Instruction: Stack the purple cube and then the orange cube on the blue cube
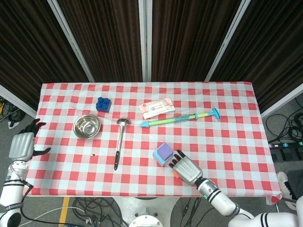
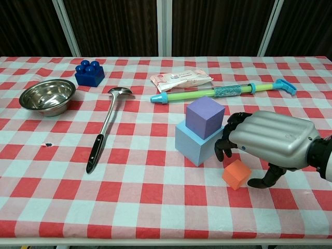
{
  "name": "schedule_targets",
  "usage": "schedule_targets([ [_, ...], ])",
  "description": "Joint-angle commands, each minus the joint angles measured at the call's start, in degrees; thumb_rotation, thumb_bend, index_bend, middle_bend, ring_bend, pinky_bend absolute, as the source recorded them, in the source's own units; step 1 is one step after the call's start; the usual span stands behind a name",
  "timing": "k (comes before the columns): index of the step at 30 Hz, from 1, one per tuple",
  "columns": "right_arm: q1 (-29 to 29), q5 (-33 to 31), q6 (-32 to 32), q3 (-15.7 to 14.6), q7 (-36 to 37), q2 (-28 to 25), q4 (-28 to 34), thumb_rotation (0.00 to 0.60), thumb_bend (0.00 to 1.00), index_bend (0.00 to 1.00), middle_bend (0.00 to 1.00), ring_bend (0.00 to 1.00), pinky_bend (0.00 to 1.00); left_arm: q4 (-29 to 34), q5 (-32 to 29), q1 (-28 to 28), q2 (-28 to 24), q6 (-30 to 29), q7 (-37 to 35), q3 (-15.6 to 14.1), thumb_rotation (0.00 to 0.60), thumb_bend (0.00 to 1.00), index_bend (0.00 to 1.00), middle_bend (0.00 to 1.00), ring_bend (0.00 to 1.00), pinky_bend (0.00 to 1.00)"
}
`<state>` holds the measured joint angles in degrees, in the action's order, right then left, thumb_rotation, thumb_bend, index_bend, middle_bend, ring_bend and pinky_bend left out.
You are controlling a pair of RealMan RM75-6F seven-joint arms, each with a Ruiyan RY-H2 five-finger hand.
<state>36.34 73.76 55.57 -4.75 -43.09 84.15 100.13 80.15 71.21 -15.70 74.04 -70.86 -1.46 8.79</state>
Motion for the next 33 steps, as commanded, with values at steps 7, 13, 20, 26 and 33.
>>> schedule_targets([
  [7,0.10,0.25,-0.62,0.08,0.76,0.45,-0.34,0.600,0.14,0.37,0.37,0.17,0.09,-0.05,-0.06,-0.02,0.00,0.06,-0.17,0.07,0.600,0.05,0.27,0.20,0.22,0.31],
  [13,-0.19,0.51,-0.32,-0.17,0.54,0.28,-0.01,0.600,0.16,0.38,0.38,0.17,0.09,-0.11,0.00,0.02,-0.01,0.15,-0.27,-0.03,0.600,0.05,0.27,0.20,0.22,0.31],
  [20,-0.50,0.30,0.11,-0.04,-0.07,0.80,-0.58,0.600,0.18,0.40,0.42,0.17,0.09,-0.27,0.01,0.17,-0.11,0.11,-0.54,-0.09,0.600,0.05,0.27,0.20,0.22,0.31],
  [26,-0.71,0.14,0.18,-0.02,-0.14,1.19,-0.99,0.600,0.19,0.40,0.43,0.17,0.09,-0.37,-0.09,-0.01,0.05,0.31,-0.45,0.04,0.600,0.05,0.27,0.20,0.22,0.31],
  [33,-1.01,0.30,0.47,-0.06,-0.18,1.44,-1.16,0.600,0.20,0.40,0.47,0.18,0.09,-0.34,-0.28,-0.01,0.08,0.41,-0.36,0.07,0.600,0.05,0.27,0.20,0.22,0.31],
])
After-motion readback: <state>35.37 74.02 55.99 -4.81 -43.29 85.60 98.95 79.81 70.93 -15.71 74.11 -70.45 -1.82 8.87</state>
